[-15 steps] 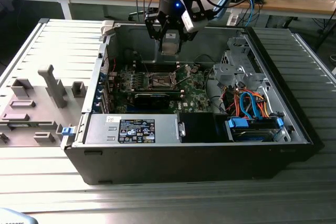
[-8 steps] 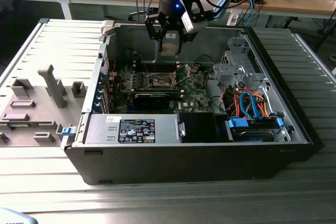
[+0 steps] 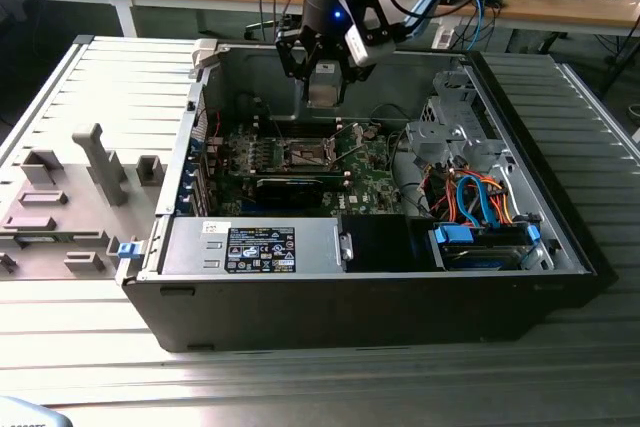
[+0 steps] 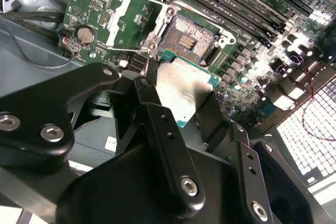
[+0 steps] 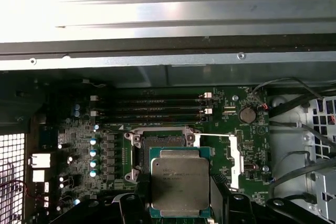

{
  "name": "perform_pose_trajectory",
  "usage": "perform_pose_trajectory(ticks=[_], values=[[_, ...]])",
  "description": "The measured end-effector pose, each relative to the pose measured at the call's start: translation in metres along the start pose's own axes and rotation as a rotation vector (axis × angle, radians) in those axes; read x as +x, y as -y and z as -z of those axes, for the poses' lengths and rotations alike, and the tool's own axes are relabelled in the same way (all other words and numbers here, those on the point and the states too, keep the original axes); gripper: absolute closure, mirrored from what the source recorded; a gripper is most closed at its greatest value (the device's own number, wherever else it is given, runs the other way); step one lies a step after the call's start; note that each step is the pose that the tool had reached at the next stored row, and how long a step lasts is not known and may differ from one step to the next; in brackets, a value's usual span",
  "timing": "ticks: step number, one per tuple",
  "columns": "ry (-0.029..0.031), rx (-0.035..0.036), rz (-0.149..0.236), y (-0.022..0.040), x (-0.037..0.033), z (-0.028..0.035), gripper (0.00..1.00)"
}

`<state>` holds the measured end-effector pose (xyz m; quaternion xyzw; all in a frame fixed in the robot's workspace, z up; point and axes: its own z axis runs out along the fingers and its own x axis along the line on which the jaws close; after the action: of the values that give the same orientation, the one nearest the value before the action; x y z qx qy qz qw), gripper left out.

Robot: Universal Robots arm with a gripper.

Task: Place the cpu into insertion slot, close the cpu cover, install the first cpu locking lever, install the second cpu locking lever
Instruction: 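Place the cpu into insertion slot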

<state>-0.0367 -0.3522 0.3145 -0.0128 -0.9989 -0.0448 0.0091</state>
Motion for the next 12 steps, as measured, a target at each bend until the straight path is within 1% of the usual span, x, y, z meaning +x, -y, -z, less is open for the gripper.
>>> perform_pose_trajectory(ticks=[12], values=[[0.0, 0.0, 0.0, 0.0004, -0.0001, -0.0048, 0.46]])
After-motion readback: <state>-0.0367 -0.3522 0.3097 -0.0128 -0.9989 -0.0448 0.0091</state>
